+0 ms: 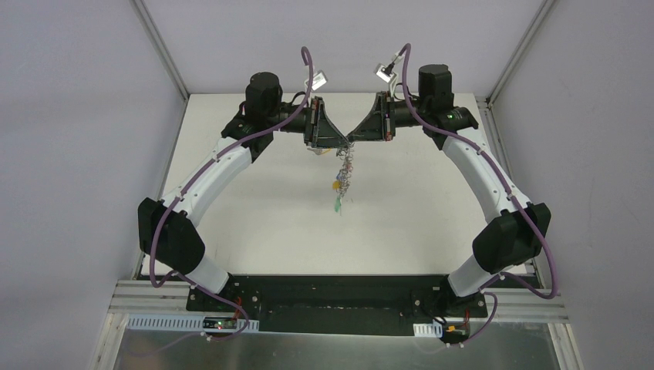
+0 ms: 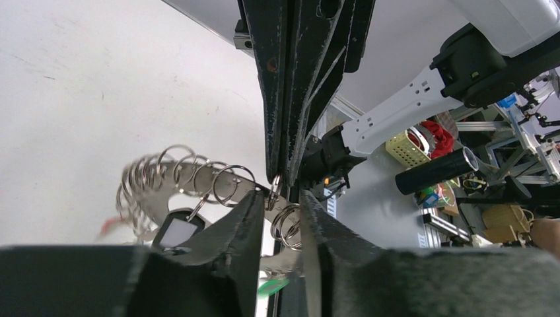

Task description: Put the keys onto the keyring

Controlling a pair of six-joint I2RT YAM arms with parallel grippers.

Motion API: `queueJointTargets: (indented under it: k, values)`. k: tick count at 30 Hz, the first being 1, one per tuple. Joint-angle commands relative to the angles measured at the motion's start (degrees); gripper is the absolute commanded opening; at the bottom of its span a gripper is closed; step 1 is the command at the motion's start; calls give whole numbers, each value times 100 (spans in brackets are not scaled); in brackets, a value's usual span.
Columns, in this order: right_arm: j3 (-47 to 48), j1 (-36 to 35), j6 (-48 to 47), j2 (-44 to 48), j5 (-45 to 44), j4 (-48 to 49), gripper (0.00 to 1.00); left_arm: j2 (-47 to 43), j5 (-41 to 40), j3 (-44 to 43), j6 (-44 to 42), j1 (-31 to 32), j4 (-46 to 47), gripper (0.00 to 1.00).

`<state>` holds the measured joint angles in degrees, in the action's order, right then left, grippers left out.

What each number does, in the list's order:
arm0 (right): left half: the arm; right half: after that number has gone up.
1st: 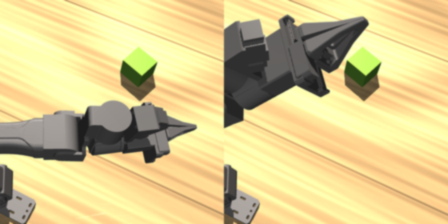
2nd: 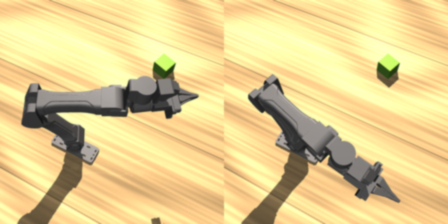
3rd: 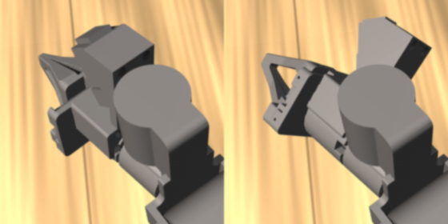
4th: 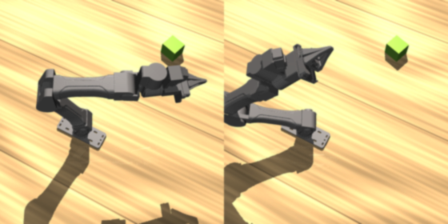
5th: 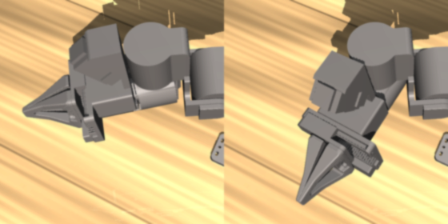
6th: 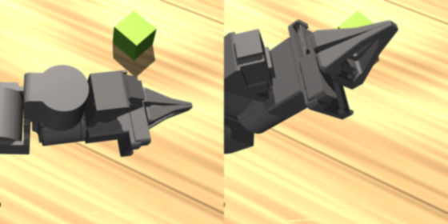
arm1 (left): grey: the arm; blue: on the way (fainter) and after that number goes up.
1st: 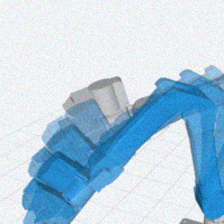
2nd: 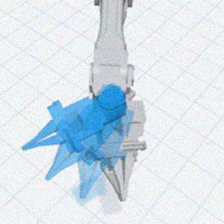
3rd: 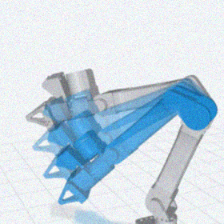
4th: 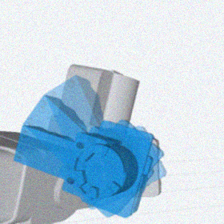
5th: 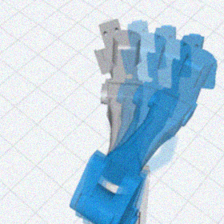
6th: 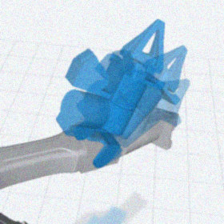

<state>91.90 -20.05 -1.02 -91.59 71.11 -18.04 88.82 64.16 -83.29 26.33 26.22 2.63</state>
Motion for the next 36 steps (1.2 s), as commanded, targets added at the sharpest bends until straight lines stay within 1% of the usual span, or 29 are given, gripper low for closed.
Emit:
queueJointTargets:
  k: [1, 3, 5, 9, 13, 16, 18, 23, 31, 36]
  values:
    - [157, 11, -241, 215, -210, 17, 0, -172, 116, 2, -22, -91, 50, 33]
    - [272, -46, -741, 284, -698, -449, 0, -185, -21, -31, -38, -226, -23, 39]
    - [350, -167, -1040, 363, -1340, -802, 0, -197, -217, -162, -217, -367, -312, 44]
    - [345, -397, -1143, 494, -2365, -1029, 0, -168, -730, -633, -1057, -481, -1533, 57]
    - [221, -613, -1249, 669, -3135, -1140, 0, -81, -1129, -959, -1757, -485, -2349, 63]
    - [127, -803, -1290, 788, -3704, -1172, 0, 27, -1321, -1076, -1971, -478, -2625, 62]
    - [94, -978, -1300, 868, -4279, -1191, 0, 92, -1445, -1108, -2063, -471, -2668, 61]
    - [65, -1324, -1236, 988, -5310, -1189, 0, 212, -1719, -1164, -2227, -406, -2676, 57]
    - [10, -1808, -1264, 1053, -6534, -1149, 0, 363, -1915, -1261, -2461, -273, -2759, 53]
    - [-57, -2023, -1309, 1050, -6978, -1090, 0, 403, -1969, -1231, -2683, -199, -2713, 50]
